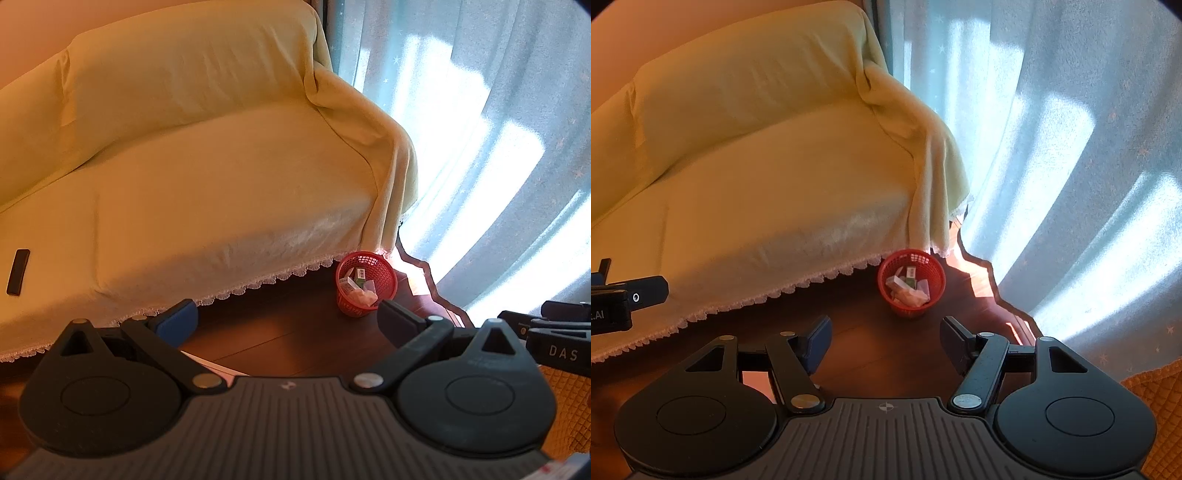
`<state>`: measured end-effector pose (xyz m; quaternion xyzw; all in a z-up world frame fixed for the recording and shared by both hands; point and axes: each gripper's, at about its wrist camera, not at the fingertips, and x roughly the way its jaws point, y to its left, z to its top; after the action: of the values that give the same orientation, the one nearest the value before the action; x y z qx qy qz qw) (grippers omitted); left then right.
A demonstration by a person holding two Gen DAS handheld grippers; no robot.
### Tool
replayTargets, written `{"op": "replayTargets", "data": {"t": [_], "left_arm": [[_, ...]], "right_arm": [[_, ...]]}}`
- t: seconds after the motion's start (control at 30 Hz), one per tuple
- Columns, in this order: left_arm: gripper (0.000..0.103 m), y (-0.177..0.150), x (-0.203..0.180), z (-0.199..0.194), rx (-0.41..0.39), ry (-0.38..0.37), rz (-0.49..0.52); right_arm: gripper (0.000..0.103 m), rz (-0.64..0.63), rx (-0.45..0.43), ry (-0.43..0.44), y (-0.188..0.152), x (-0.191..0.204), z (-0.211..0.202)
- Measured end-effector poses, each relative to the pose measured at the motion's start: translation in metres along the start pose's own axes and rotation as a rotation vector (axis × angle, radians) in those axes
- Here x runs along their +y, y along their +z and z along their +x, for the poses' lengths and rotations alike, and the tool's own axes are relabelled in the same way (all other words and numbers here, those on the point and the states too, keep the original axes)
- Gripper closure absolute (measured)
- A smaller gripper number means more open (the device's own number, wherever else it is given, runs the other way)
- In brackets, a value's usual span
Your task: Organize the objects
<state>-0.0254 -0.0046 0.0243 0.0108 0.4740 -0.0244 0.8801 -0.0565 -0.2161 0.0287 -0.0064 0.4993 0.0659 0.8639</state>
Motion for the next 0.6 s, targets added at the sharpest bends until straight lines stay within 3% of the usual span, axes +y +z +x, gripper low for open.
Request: {"op": "replayTargets", "data": {"t": [0.6], "left_arm": [[0.001, -0.0002, -0.0066, 0.0025, 0.004, 0.011, -0.013]], "right_arm": [[0.041, -0.01, -0.009, 0.009, -0.0012, -0.0012, 0.0006]]}}
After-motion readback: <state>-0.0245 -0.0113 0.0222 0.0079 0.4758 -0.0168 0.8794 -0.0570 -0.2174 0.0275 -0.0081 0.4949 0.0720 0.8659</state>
